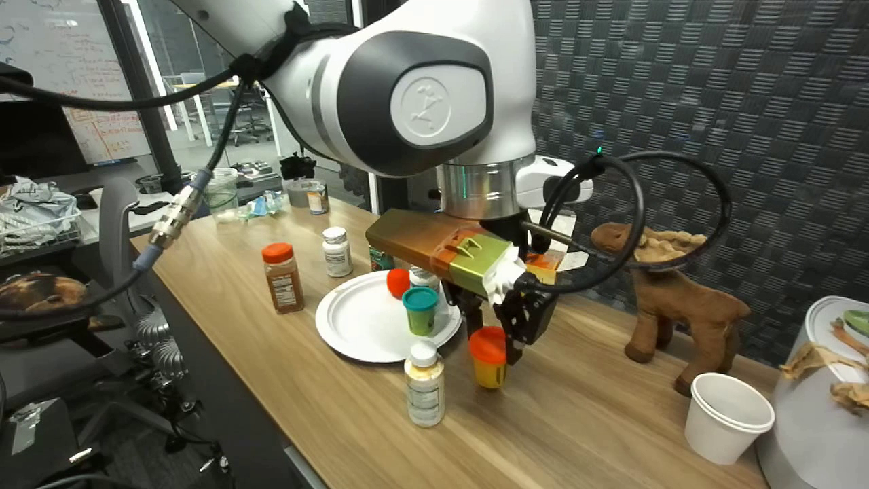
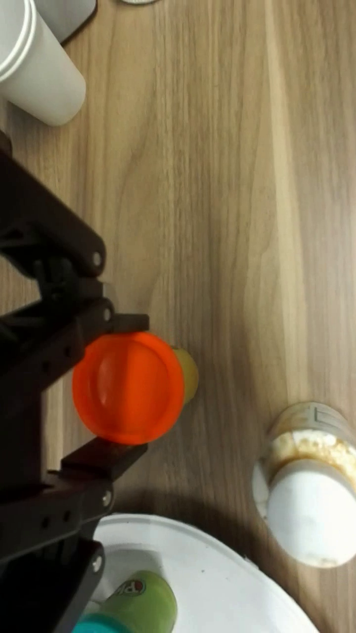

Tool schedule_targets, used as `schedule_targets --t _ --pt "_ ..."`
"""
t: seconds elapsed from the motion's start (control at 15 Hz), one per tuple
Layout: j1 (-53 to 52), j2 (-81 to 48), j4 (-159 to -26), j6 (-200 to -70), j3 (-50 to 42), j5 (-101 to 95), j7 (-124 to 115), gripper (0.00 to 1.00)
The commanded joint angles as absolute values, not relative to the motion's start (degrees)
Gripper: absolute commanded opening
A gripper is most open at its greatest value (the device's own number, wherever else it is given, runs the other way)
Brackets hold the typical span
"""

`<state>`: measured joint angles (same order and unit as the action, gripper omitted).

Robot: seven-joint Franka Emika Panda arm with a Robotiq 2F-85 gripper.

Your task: Put the plush toy and all the containers on the white plate

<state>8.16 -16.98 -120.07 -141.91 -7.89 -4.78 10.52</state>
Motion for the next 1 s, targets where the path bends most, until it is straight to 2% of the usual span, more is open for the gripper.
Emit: schedule_targets --t 0.0,0.93 --pt "6.6 -13.9 -121.8 -141.3 -7.5 -6.8 6.9 0.29" --pt "-0.6 -7.2 -132.4 -147.9 -5.3 -13.5 -7.7 0.29"
